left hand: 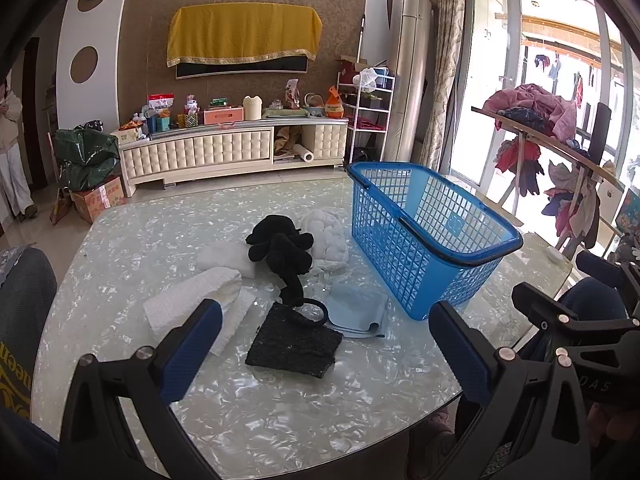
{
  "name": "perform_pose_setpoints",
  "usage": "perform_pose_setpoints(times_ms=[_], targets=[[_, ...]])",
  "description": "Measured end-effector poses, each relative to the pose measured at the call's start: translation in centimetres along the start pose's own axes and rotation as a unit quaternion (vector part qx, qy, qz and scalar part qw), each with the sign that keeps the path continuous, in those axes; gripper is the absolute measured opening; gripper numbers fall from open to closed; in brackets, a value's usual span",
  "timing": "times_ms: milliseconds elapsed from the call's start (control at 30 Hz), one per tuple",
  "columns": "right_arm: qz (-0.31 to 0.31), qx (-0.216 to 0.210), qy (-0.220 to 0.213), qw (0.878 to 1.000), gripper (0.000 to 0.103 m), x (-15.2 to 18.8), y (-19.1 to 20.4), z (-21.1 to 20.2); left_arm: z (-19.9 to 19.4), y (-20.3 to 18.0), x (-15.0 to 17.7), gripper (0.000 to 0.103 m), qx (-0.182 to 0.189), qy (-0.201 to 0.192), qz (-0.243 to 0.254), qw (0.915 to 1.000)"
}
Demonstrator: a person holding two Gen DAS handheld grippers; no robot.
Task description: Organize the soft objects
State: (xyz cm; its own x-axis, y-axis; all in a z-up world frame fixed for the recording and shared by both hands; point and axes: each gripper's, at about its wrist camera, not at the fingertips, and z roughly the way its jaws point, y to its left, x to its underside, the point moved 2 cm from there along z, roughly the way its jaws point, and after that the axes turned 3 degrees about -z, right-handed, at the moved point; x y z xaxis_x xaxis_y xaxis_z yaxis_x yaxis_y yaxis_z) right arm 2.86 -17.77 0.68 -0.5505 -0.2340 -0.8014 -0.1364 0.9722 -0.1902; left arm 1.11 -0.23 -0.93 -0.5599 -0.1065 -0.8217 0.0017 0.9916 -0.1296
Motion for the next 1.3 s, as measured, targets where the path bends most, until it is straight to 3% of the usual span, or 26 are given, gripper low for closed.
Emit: perform_pose_setpoints(times_ms=[1000,1300], targets=[[-0.003,-0.002,0.002,1.0,0.103,0.01,0.05,-0.13,-0.39,0.06,-0.2,0.103,0.004,-0.006,-0.005,1.0],[-0.013,-0.013,0.01,1.0,0.103,-0.63,-0.2,-0.23,-0.18,0.14,-0.81,0.103,0.013,0.014,-0.007,0.9998]])
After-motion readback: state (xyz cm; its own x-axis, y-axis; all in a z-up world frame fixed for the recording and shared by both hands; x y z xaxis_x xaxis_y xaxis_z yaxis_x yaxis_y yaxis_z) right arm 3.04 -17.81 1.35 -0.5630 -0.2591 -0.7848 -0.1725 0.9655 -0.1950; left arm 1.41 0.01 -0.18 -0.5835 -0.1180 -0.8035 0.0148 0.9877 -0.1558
